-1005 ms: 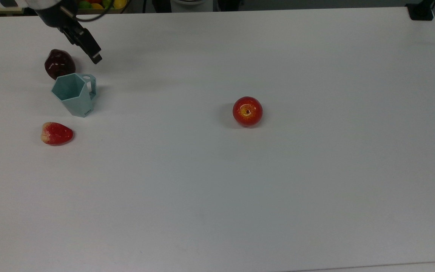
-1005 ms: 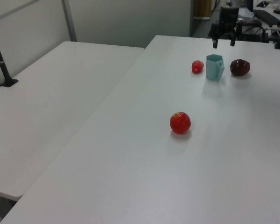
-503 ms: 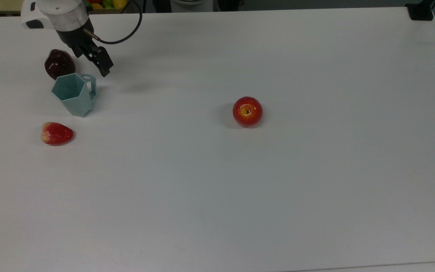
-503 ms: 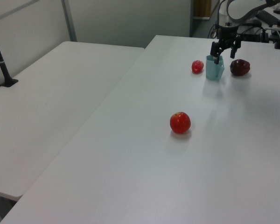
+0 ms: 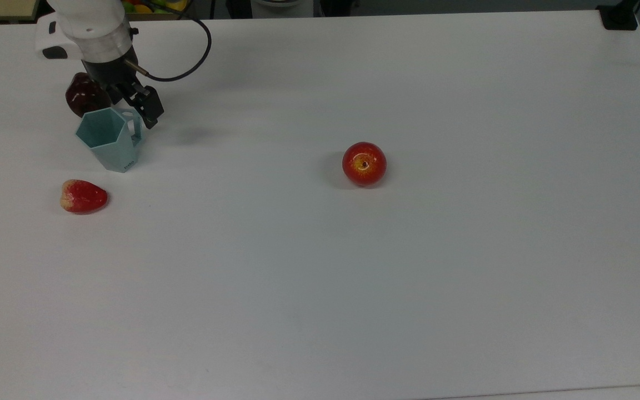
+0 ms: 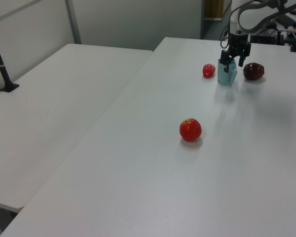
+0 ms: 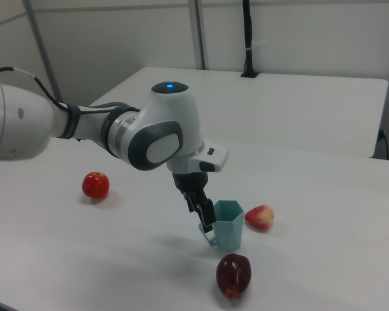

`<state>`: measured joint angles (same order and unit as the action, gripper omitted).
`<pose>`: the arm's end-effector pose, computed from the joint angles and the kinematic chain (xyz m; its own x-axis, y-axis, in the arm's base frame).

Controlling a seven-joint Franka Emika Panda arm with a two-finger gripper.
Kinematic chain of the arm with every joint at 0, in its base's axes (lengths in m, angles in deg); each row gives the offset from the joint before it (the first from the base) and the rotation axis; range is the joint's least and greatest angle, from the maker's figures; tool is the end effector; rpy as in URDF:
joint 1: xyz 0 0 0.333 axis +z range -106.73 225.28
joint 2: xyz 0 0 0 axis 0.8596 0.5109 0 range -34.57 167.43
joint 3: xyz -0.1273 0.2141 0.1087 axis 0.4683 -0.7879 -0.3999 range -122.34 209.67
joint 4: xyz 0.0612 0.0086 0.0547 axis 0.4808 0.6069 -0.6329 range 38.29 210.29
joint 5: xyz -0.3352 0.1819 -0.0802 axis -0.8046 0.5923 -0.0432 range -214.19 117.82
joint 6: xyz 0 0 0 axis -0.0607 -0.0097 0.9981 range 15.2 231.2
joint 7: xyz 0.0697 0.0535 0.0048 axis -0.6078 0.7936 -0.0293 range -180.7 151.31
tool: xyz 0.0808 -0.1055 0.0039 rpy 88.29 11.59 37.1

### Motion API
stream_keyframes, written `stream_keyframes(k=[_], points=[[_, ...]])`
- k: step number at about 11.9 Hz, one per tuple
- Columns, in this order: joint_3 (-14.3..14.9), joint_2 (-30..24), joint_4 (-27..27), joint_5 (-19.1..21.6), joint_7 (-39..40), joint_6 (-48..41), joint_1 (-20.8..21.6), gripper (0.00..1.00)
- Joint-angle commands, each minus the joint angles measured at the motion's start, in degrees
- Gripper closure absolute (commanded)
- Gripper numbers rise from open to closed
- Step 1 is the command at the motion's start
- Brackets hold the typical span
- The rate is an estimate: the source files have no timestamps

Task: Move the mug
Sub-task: 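Move the gripper down to the teal mug's rim, then close the gripper on the teal mug's rim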

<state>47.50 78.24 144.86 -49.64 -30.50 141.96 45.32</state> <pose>0.5691 -0.1835 0.3205 0.8402 -0.5382 0.0664 -0.5403 -0.8413 0.0178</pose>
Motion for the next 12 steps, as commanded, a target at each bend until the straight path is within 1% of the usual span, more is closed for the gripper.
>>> stream_keyframes(k=[1,2,4,5,6,8,12], points=[[0.38,0.23,1.06,-0.83,-2.12,2.21,0.6,0.19],[0.38,0.23,1.15,-0.83,-2.39,2.56,0.51,0.21],[0.38,0.23,1.15,-0.74,-7.89,3.35,-0.1,0.21],[0.38,0.32,1.23,-0.74,-8.8,3.27,-0.1,0.21],[0.38,0.58,1.23,-0.74,-9.07,3.27,-0.1,0.21],[0.38,0.85,1.23,-0.74,-9.94,3.53,0.07,0.25],[0.38,3.04,1.23,-0.74,-11.53,5.29,0.69,0.31]])
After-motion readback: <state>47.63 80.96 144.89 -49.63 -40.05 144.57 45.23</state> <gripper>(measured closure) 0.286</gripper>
